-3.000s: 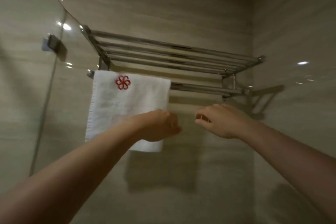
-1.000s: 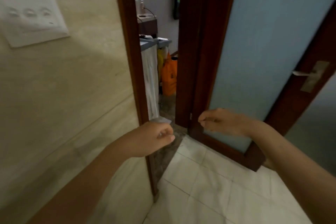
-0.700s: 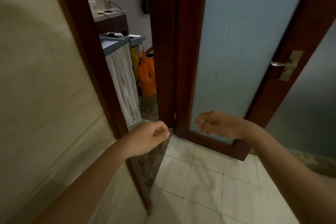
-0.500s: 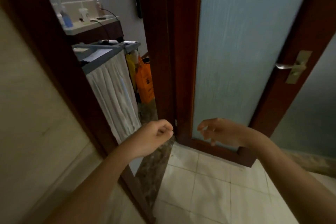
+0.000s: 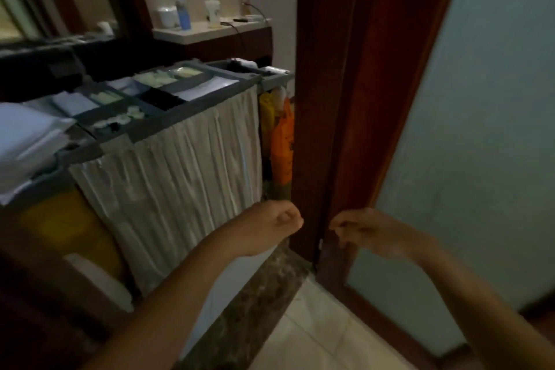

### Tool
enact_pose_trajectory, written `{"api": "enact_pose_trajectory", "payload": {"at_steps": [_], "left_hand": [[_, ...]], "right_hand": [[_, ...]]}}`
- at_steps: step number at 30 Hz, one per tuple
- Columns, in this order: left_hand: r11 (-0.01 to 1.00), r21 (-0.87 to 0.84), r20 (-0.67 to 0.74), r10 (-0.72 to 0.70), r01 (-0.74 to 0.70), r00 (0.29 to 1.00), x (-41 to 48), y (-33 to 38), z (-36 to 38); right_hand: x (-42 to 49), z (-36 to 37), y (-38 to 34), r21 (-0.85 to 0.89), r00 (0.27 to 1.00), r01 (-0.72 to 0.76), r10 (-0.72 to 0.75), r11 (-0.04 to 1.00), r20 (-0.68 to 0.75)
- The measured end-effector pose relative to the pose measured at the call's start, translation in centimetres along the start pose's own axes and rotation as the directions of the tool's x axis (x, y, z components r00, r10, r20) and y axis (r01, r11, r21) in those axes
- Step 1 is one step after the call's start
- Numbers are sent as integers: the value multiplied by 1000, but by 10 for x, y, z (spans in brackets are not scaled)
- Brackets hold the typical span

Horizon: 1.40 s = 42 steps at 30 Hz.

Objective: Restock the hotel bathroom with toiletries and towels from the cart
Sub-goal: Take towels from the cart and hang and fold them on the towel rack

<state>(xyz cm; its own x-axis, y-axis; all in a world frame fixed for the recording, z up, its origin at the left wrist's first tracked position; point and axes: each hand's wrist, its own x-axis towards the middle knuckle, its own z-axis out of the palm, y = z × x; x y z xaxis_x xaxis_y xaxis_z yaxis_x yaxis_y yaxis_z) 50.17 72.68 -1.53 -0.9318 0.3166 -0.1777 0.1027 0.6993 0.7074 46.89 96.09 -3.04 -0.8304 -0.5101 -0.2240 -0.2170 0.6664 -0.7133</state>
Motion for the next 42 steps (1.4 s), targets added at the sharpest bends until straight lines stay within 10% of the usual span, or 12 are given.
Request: {"api": "enact_pose_trajectory", "payload": {"at_steps": [30,42], "left_hand": [[948,-14,-362,-300,317,883,126,-210,-310],[837,-138,-648,-480,529,592,111,-288,-388]], "right_hand": [[459,-12,-186,-11,839,484,-460,875,289],[610,36,-295,22,637,684,-611,729,470]]}}
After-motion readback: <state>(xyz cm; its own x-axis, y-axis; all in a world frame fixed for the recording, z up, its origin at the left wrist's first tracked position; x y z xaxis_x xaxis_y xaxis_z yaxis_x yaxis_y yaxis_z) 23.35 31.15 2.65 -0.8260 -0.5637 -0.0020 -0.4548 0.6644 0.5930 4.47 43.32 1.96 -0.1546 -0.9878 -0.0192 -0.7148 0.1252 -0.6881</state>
